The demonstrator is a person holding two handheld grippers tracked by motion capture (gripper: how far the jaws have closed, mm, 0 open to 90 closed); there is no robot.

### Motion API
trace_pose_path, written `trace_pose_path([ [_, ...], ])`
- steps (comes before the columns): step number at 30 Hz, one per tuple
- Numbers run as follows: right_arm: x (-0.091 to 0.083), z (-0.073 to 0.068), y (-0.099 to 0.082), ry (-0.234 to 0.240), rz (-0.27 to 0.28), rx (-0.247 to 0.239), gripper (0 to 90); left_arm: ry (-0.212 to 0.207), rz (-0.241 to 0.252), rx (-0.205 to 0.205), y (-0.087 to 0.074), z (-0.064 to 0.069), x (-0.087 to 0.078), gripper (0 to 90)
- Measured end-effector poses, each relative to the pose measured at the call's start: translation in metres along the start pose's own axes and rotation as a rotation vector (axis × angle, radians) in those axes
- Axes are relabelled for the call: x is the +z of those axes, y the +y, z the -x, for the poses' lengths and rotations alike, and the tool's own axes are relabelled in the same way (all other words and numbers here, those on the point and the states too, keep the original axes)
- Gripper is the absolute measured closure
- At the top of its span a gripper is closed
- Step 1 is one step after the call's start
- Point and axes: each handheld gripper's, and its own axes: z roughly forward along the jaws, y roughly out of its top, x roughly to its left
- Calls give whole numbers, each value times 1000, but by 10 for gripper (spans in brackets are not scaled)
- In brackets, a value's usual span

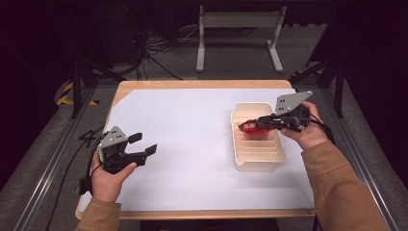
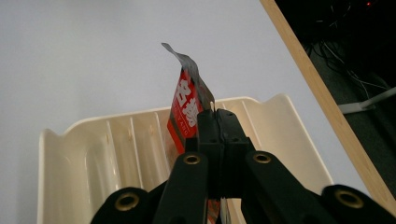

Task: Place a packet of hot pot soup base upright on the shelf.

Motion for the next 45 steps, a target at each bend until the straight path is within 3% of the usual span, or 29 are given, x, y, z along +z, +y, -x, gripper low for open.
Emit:
trace_pose_path([
  [22, 3, -2, -12, 22, -35, 41, 821, -11, -13, -5, 0, -1, 6, 298],
  [33, -6, -5, -8, 2, 21, 40, 732, -13, -16, -9, 0, -2, 7, 294],
  [40, -21, -10, 1, -26, 84, 42, 694, -14, -13, -11, 0, -2, 7, 294],
  [45, -28, -14, 3, -37, 114, 65, 625, -11, -13, -8, 0, -4, 6, 293],
])
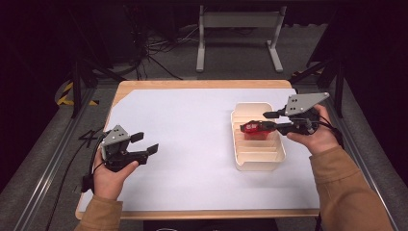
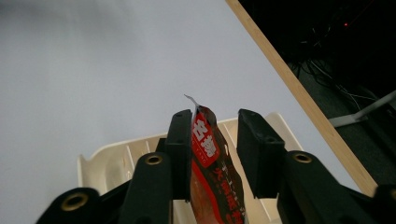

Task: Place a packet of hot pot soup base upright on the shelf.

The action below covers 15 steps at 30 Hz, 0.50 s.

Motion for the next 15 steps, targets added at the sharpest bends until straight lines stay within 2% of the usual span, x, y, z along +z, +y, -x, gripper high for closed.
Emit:
trace_pose_path([
  [7, -14, -3, -6, -44, 36, 50, 530, 7, 4, -7, -2, -3, -3, 291],
  [13, -32, -2, -18, -79, 68, 123, 460, 15, 7, -17, -4, -8, -8, 283],
  [15, -38, -1, -24, -94, 76, 160, 426, 15, 8, -24, -5, -9, -9, 275],
])
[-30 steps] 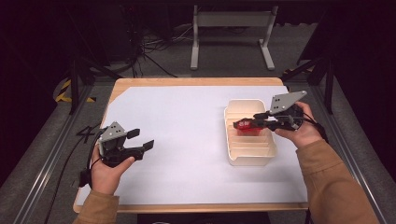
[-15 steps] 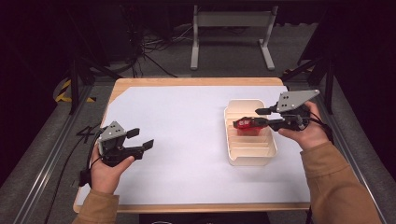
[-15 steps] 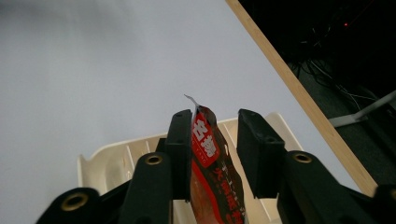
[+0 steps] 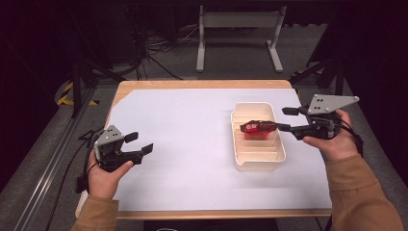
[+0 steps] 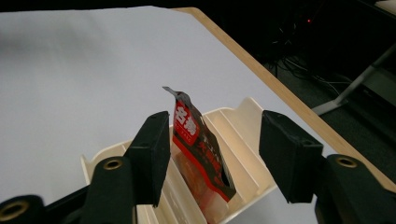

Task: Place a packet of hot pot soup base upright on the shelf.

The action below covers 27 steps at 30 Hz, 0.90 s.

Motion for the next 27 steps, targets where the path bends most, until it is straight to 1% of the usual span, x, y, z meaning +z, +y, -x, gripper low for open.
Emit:
trace_pose_path([
  [1, -3, 1, -3, -4, 2, 19, 416, 1, 0, -1, 0, -1, -1, 273],
  [2, -5, 2, -6, -11, 6, 32, 403, 1, -1, 7, -1, -2, -1, 271],
  [3, -6, 3, -8, -16, 7, 41, 392, 1, 1, -4, -1, -2, -2, 269],
  [5, -11, 4, -15, -31, 11, 62, 379, 1, 2, 2, -2, -5, -3, 263],
  [6, -13, 5, -20, -39, 13, 76, 375, -2, -1, -8, -3, -6, -3, 259],
  [7, -15, 6, -24, -48, 12, 85, 371, -2, 0, -4, -4, -7, -4, 257],
  [8, -16, 6, -27, -52, 10, 92, 368, -1, 1, -14, -5, -8, -4, 256],
  [10, -19, 7, -35, -65, 9, 109, 362, 2, 4, -16, -7, -11, -4, 254],
  [13, -22, 9, -47, -93, 3, 130, 354, 4, -6, -24, -10, -15, -6, 252],
  [15, -24, 9, -56, -113, 5, 144, 349, 5, 1, -26, -12, -18, -6, 250],
  [18, -22, 10, -71, -136, 14, 173, 345, 9, 0, -27, -14, -20, -7, 248],
  [20, -21, 10, -74, -141, 16, 181, 345, 12, 0, -30, -15, -21, -7, 247],
  [21, -17, 9, -84, -144, 11, 200, 340, 20, -8, -34, -17, -23, -6, 249],
  [22, -15, 9, -89, -147, 6, 203, 337, 20, -8, -34, -17, -23, -6, 251],
  [24, -11, 8, -97, -151, -6, 219, 335, 33, -22, -36, -20, -25, -5, 251],
  [25, -11, 8, -97, -151, -6, 219, 335, 33, -22, -36, -20, -25, -5, 252],
  [26, -9, 8, -101, -155, -7, 226, 333, 42, -30, -34, -21, -26, -4, 252],
  [27, -7, 8, -107, -159, -3, 240, 332, 41, -34, -37, -22, -27, -4, 257],
])
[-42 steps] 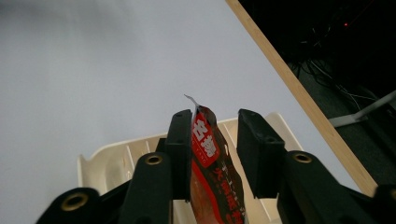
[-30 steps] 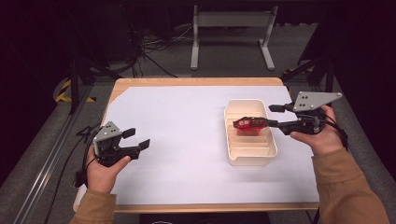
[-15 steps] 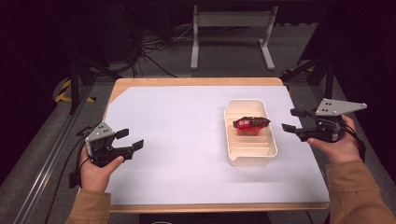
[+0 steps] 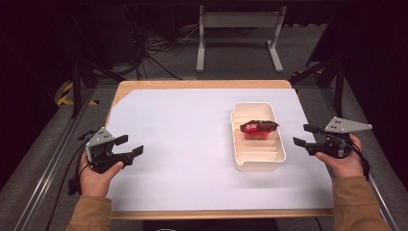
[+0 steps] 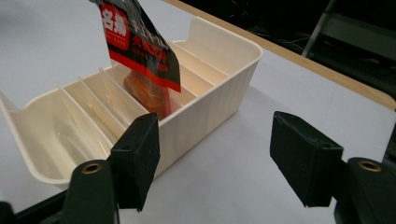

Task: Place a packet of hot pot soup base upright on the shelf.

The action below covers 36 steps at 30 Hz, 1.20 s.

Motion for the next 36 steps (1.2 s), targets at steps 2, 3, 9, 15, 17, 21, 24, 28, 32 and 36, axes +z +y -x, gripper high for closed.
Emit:
trace_pose_path([
  [2, 4, 1, -8, -5, 1, 17, 332, 2, -3, -7, -2, 0, 1, 257],
  [3, 6, 1, -13, -11, -12, 22, 332, 4, -7, -1, -2, -1, 2, 257],
  [9, 16, 5, -34, -39, -42, 57, 352, 17, 2, 9, -9, -6, 5, 266],
  [15, 23, 8, -53, -45, -53, 95, 351, 25, -6, 10, -14, -9, 10, 269],
  [17, 26, 7, -59, -46, -63, 108, 351, 23, -7, 10, -15, -9, 11, 269],
  [21, 32, 5, -67, -47, -92, 118, 351, 24, -18, 9, -17, -10, 14, 269],
  [24, 33, 5, -69, -51, -89, 128, 351, 22, -25, 6, -19, -9, 17, 268],
  [28, 35, 5, -73, -41, -101, 158, 350, 18, -41, 4, -20, -9, 19, 269],
  [32, 40, 5, -75, -42, -133, 164, 349, 17, -50, 1, -20, -8, 21, 269],
  [36, 42, 4, -75, -44, -151, 160, 349, 21, -52, 4, -20, -7, 22, 268],
])
